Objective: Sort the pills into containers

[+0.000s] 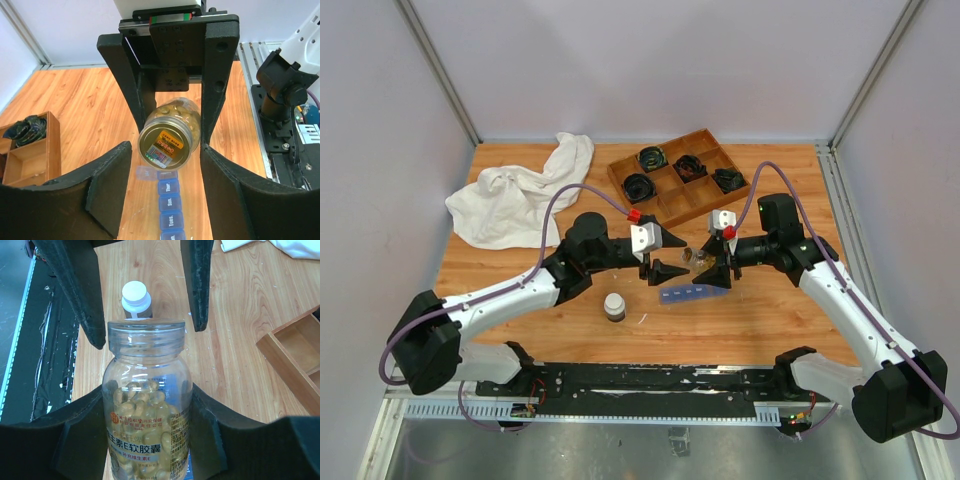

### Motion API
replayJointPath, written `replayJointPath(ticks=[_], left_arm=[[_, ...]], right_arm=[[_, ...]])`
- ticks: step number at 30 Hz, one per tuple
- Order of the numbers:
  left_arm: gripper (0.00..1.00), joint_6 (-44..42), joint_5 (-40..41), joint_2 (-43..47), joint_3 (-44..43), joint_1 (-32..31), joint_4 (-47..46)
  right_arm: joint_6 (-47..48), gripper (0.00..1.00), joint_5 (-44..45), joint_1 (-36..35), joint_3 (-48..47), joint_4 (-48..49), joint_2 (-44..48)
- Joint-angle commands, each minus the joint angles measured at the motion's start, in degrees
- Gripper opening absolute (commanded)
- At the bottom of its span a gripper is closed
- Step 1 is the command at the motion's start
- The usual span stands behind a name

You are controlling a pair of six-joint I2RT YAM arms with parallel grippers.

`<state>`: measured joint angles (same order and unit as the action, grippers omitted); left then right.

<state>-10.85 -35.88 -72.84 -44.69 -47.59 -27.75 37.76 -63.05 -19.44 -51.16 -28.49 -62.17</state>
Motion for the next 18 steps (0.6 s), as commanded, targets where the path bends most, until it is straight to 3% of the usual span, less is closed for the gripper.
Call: replayJointPath(ticks=[1,18], left_arm=[[0.64,0.85,0.13,-0.85,-2.12,0.57,-2.22],[0.61,2.25,0.71,-1.48,-2.55,0.66,-3.11]], right_arm=[[0.38,0.01,-2.24,-0.24,-1.45,0.36,0.07],[0.4,0.01,-2.34,-0.19,-1.35,0.33,0.11]])
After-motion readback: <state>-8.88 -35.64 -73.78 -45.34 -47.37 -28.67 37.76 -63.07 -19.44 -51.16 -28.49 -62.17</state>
